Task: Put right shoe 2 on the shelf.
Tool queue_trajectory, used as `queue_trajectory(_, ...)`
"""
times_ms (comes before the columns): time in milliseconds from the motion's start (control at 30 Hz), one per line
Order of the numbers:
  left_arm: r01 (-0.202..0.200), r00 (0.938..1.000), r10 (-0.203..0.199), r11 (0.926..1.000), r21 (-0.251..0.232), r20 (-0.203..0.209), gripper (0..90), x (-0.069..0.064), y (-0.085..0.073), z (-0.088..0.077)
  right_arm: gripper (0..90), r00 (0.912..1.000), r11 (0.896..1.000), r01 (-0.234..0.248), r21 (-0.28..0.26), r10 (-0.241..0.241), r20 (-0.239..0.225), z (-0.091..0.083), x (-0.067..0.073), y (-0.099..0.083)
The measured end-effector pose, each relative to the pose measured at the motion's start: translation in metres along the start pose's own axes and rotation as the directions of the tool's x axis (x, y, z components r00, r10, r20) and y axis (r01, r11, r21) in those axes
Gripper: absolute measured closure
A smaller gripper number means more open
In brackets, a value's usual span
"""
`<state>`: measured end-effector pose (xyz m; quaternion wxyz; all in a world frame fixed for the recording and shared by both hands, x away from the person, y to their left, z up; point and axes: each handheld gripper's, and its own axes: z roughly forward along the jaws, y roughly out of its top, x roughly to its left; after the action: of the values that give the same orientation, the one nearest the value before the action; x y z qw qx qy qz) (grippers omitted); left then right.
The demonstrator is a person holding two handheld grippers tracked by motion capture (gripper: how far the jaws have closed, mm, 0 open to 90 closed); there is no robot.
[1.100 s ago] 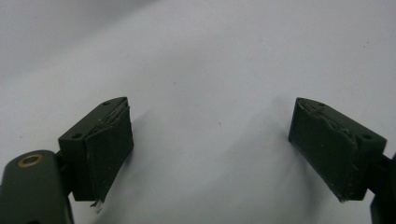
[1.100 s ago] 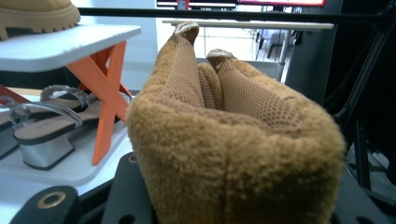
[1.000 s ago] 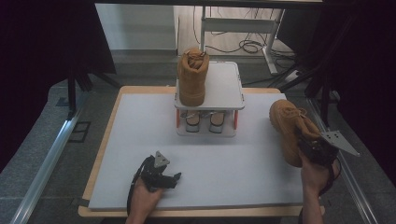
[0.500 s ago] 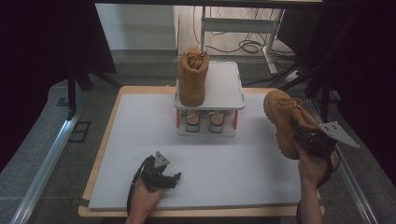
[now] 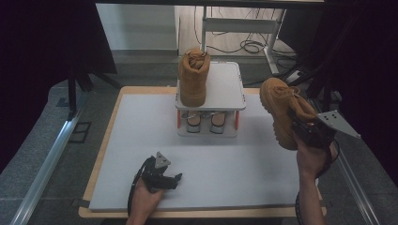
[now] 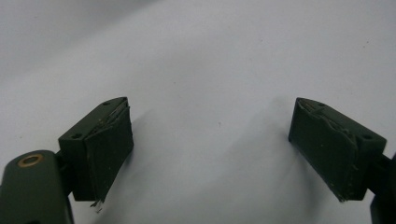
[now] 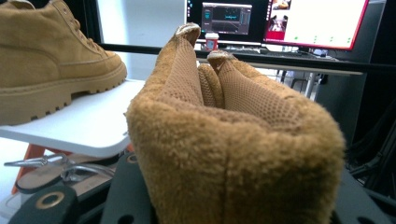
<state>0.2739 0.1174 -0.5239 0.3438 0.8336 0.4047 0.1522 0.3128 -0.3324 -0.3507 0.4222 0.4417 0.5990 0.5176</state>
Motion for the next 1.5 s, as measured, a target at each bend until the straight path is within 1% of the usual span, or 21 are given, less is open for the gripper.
queue_trajectory(67,-0.005,1.0000,0.005,1.0000,0.004,0.000,13.4,0.000,0.000,0.000,55.9,1.0000,1.000,-0.002,0.000,0.002,-0.005,0.002,0.002,0.003)
queue_trajectory(233,-0.004,1.0000,0.004,1.0000,0.004,-0.001,13.5,0.000,0.000,0.000,55.9,0.9998,1.000,0.011,-0.009,-0.011,-0.014,0.007,0.007,0.012)
queue_trajectory(633,-0.006,1.0000,0.006,1.0000,0.006,-0.001,13.5,0.000,0.000,0.000,55.7,0.9993,1.000,0.019,-0.023,-0.020,-0.031,0.019,0.019,0.024)
queue_trajectory(900,-0.006,1.0000,0.006,1.0000,0.005,0.000,13.5,0.001,0.000,0.000,55.6,0.9985,0.999,0.026,-0.040,-0.028,-0.048,0.027,0.029,0.037)
queue_trajectory(1233,-0.007,1.0000,0.007,1.0000,0.004,-0.001,13.5,0.001,0.000,0.000,55.6,0.9953,0.998,0.048,-0.043,-0.051,-0.082,0.045,0.048,0.047)
queue_trajectory(1500,-0.007,1.0000,0.007,1.0000,0.004,-0.001,13.5,0.001,0.000,0.000,55.5,0.9930,0.998,0.056,-0.033,-0.059,-0.103,0.062,0.064,0.047)
